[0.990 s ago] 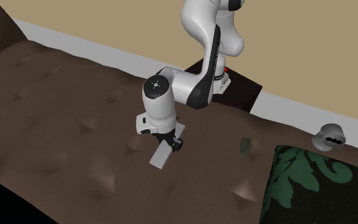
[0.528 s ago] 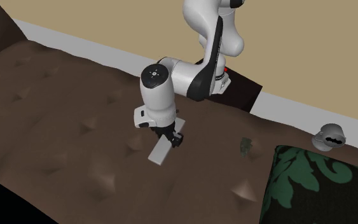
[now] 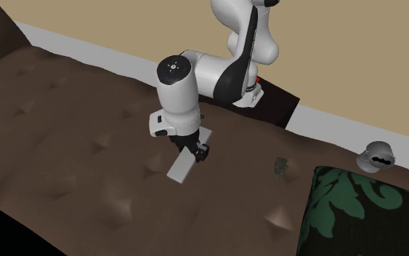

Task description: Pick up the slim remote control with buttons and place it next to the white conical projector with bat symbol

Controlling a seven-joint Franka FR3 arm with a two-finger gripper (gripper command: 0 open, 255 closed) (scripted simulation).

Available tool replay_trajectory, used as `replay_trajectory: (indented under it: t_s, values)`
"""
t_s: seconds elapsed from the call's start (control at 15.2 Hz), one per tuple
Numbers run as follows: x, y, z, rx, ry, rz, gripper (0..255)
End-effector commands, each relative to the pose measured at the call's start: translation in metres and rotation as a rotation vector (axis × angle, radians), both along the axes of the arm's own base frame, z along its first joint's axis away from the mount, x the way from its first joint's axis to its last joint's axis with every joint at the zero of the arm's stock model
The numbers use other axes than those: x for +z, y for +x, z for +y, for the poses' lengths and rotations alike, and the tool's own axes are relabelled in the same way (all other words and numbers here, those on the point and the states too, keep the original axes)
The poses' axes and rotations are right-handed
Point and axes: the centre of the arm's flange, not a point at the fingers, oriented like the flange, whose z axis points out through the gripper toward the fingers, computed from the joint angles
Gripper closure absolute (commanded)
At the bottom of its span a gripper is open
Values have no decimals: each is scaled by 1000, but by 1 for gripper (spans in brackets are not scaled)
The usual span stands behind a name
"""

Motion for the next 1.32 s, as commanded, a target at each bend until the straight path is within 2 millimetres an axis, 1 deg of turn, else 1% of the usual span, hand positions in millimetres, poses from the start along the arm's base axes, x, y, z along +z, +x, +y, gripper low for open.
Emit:
replay_trajectory:
  t_s: [0.0,1.25]
  values:
    - [11,0,1,0,0,0,255]
    - [112,0,1,0,0,0,255]
